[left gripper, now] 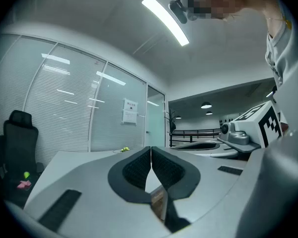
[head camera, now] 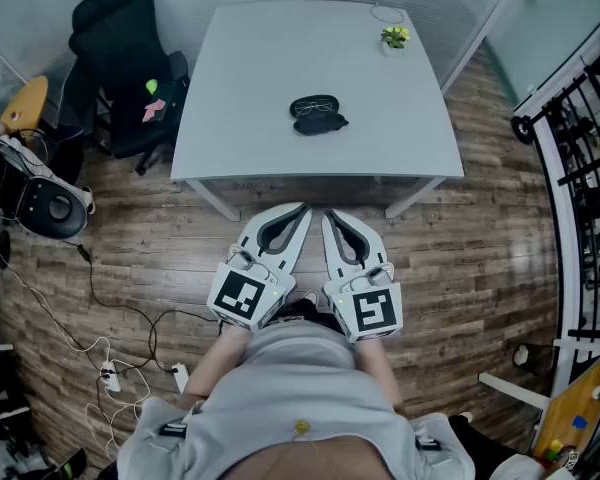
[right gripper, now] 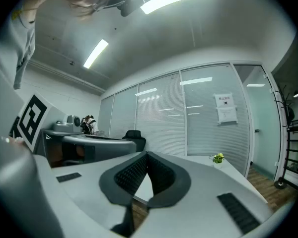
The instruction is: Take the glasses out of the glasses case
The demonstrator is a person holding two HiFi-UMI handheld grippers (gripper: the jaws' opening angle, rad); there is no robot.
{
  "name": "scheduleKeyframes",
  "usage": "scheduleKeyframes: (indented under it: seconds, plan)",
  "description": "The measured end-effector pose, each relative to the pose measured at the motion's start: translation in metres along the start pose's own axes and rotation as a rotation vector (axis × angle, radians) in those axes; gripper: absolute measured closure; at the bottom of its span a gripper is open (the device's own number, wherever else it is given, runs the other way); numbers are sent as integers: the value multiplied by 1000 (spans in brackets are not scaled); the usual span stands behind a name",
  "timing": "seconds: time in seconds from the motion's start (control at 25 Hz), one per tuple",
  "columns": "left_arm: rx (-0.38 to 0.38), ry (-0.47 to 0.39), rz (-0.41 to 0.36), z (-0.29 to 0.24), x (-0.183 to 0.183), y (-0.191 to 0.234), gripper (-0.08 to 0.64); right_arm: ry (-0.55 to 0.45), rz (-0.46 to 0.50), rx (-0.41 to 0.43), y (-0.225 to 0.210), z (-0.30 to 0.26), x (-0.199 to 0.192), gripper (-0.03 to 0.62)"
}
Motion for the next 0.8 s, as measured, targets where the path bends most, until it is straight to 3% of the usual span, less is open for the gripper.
scheduleKeyframes:
  seconds: [0.36,0.52,0.8]
  plan:
    - [40,7,11,-11,-4,-2,526,12,-13,24,-17,1,-4,572]
    - [53,5,24,-14,-8,1,472,9,-21,33,-24,-2,-4,561]
    - [51,27,32,-28,-13,7,468,10,-19,29,-41,-13,-2,534]
Point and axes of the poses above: the fingertips, and each gripper's own axes: z backward along the fingers, y to its left, x out of its top, the point moved 7 cm from there along z, backward along the fingers, and after that the axes turned 10 degrees about -z, right-handed, at the moved point
